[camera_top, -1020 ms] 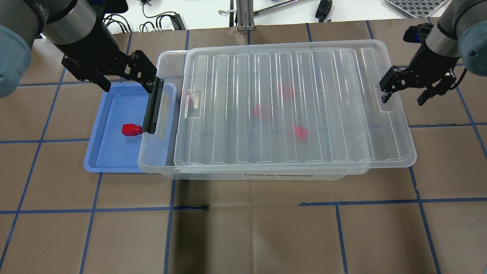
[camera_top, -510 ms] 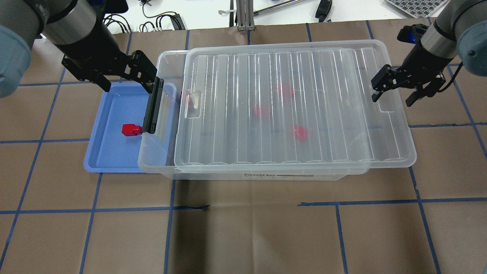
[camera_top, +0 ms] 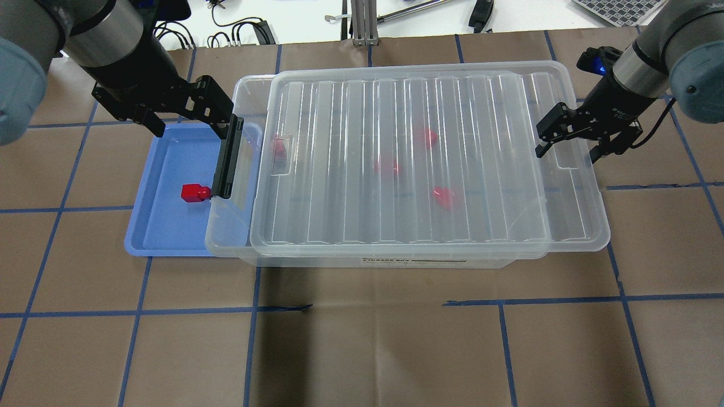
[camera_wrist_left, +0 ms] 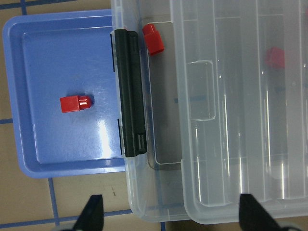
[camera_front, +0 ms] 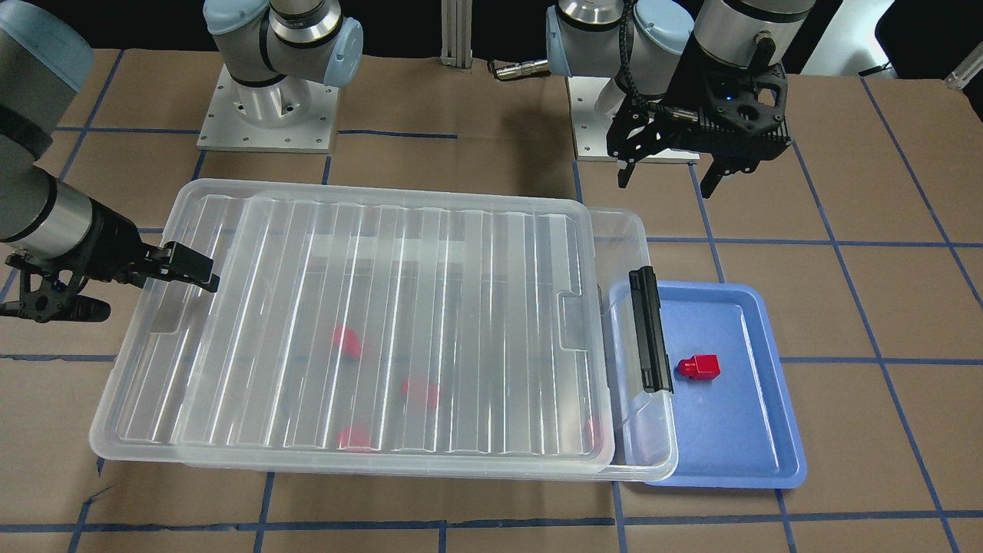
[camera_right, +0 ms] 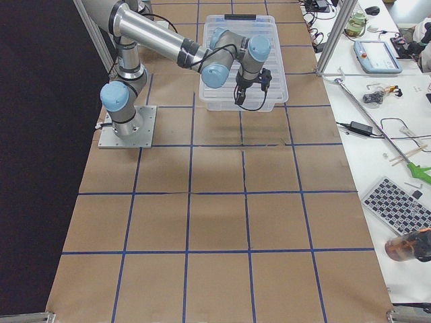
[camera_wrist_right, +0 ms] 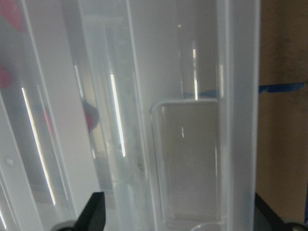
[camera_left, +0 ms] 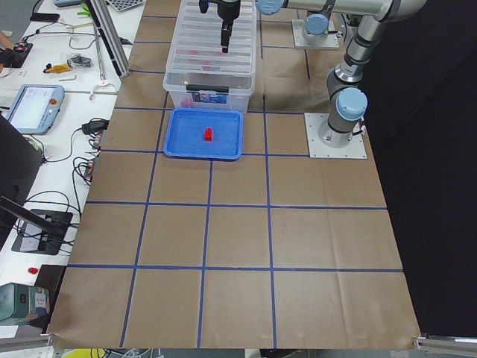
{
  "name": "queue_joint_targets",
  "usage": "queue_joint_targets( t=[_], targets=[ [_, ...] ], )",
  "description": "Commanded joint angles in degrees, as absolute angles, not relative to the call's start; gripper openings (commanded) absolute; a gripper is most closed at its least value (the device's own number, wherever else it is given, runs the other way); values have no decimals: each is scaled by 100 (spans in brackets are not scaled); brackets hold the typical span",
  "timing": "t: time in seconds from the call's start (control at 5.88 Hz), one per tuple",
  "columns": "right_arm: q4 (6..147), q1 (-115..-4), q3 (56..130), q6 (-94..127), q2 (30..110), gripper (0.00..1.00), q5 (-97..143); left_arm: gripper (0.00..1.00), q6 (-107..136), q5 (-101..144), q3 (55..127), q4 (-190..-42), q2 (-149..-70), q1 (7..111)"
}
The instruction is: Place red block in blue tray from box
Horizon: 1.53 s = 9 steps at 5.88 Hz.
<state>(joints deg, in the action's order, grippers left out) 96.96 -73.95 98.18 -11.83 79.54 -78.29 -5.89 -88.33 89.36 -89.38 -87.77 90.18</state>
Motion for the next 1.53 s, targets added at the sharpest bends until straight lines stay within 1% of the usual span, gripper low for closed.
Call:
queue_joint_targets(
  t=[0.0,1.02,1.36],
  targets=[
    [9729,-7628,9817,-1065,7954,100,-7813,99,-589,-8833,8947,-8938,-8763,9018],
    [9747,-7717,9765,-905,7954,100,-7576,99,-606,-8833,8982,-8930,-8763,9026],
    [9782,-7708,9258,-1246,7937,100,-8265,99,-606,-8842,8983,-8930,-8763,9026]
  ],
)
